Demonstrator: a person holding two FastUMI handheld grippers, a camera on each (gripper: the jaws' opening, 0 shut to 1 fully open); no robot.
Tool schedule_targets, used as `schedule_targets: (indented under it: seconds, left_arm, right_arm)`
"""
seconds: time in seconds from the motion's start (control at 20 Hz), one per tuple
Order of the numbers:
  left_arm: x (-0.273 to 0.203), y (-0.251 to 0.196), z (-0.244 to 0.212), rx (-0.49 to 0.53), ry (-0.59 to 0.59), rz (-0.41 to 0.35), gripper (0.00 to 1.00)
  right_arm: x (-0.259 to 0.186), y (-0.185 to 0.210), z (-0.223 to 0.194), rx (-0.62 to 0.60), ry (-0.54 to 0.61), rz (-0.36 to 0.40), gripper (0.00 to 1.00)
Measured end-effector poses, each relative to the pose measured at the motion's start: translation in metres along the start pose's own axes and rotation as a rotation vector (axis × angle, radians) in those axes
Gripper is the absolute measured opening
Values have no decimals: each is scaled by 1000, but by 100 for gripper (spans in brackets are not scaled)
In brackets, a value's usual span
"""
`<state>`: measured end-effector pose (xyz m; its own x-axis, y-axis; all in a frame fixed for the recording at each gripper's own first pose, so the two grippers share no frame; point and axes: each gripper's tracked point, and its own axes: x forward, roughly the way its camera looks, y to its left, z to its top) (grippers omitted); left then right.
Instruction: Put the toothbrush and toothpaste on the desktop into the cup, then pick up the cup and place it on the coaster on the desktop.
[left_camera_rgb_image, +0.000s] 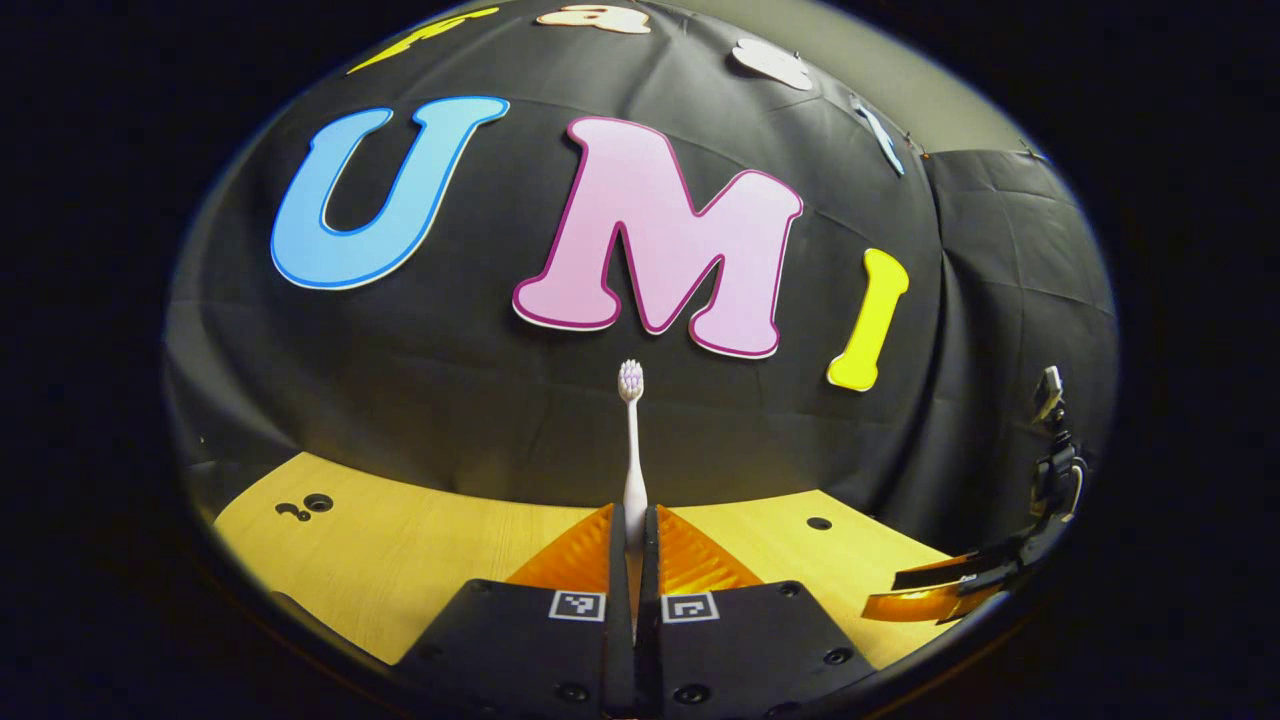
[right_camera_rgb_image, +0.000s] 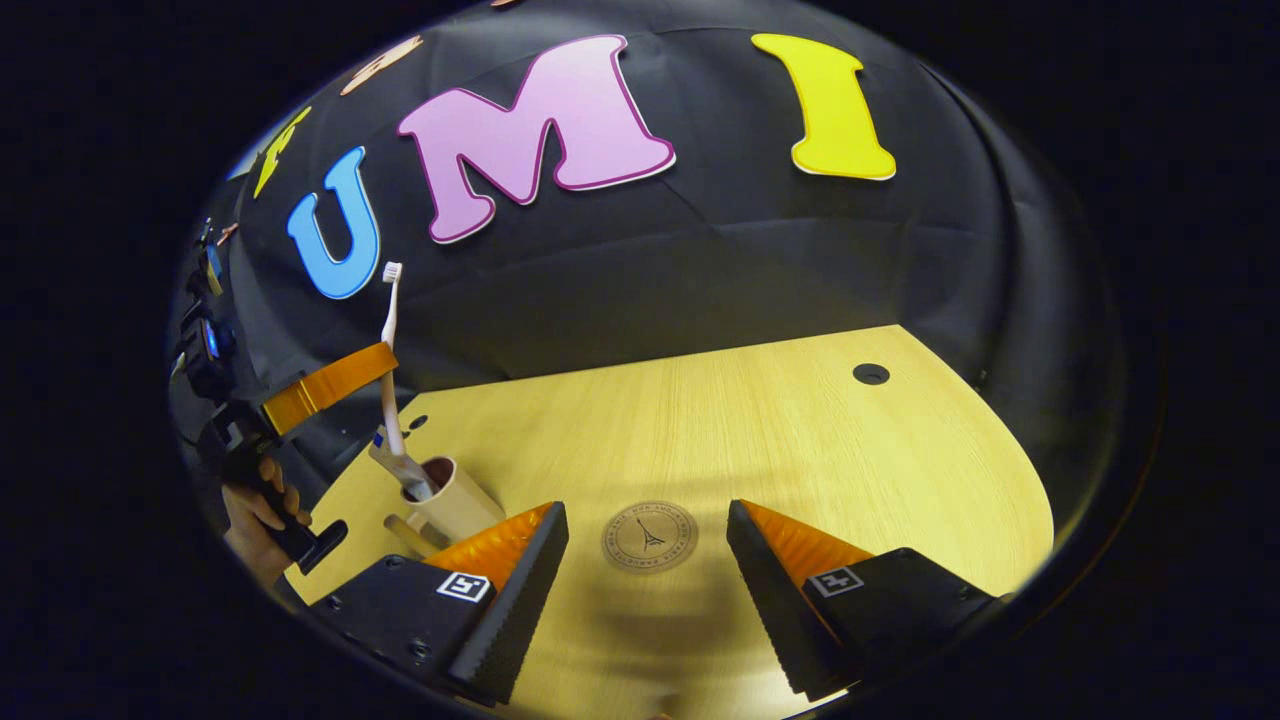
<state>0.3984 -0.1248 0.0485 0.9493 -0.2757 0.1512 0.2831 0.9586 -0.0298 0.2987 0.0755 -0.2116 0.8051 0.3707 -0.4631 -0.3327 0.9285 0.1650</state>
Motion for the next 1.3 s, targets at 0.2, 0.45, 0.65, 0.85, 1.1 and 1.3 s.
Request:
schedule_targets:
  seconds: [0.2,0.45,0.65,0.85,1.1,1.3]
  left_arm:
    - [4,6,-11,57,-12,9,6]
    - [0,14,-14,109,-32,39,8]
    - [-2,19,-18,88,-48,44,11]
    - [-18,20,-28,67,-38,51,22]
    - [-44,21,-32,58,2,77,67]
    - [-59,30,-36,70,65,114,95]
  right_arm:
    - [3,-5,-13,16,31,-8,98]
    - [4,3,-25,12,57,7,98]
    - [7,7,-30,-3,70,12,99]
    - [8,7,-38,-2,94,12,98]
    - [7,5,-40,10,100,13,98]
    - [6,3,-37,28,100,9,98]
